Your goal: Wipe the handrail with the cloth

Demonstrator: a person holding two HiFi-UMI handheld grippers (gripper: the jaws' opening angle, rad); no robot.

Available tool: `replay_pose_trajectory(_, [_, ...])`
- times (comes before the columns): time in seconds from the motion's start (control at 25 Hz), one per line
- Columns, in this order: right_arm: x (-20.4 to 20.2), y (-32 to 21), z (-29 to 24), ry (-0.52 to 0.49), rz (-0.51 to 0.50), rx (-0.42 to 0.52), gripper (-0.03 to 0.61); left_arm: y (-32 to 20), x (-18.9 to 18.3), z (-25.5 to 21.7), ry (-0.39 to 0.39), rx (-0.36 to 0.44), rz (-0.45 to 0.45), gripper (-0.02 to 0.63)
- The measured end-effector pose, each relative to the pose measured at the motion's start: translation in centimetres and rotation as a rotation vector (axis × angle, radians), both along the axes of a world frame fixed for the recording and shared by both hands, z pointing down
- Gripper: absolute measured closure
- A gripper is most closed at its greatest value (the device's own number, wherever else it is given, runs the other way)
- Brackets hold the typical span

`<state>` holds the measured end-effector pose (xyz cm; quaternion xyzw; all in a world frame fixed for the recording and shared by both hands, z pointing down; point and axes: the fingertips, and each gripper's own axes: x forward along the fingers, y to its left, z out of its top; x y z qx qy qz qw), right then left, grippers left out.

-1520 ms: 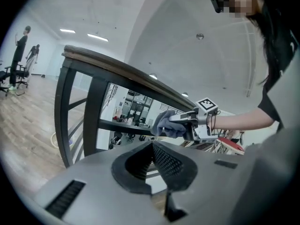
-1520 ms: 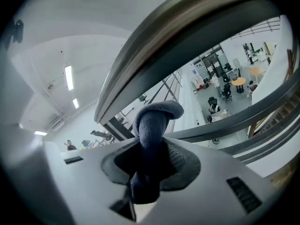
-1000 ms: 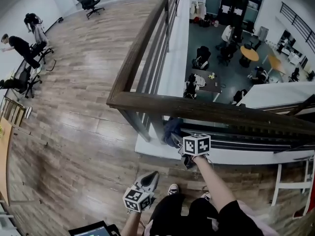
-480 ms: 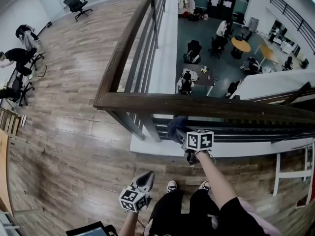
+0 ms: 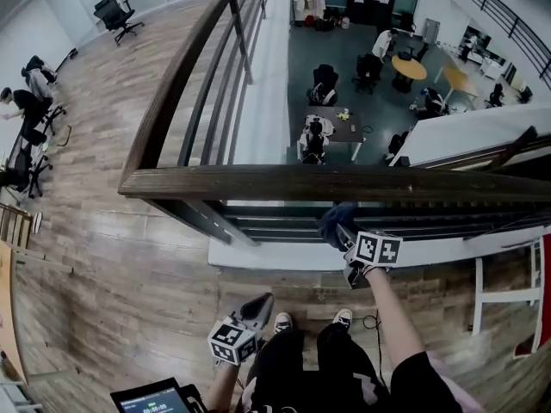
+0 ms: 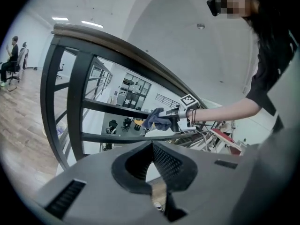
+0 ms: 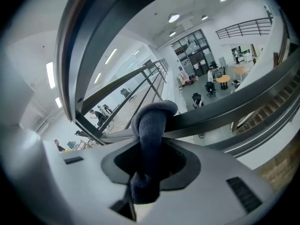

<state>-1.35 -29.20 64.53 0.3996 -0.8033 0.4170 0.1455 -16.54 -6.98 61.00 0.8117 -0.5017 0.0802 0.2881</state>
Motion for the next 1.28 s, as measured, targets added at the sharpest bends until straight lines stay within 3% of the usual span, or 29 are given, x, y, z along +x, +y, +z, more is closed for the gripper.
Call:
replay_pose_trajectory(0.4, [22.2,-3.7,-0.1,0.0,0.139,0.011,0.474,-3.7,17.2,-1.1,0.037,0.005,0.069,0.612])
replay_pose_trajectory(0.68, [36.1,-5.2,-0.1,0.029,0.231,0.024,0.474,-5.2,26.9,-1.9,0.06,-0.007,0.141,0.612])
replay_pose_trajectory(0.92, [46.0,-6.7,0.0,0.082,0.316,0.034,0.474,-6.0,30.3,-2.1,0.033,-0.026,0.2,0.612])
replay_pose_trajectory(1.28, [55.5,-8.0,0.4,0.202,0.404,0.018,0.474,-6.9,29.8,-1.8,0.017,-0.039,0.194,0.612])
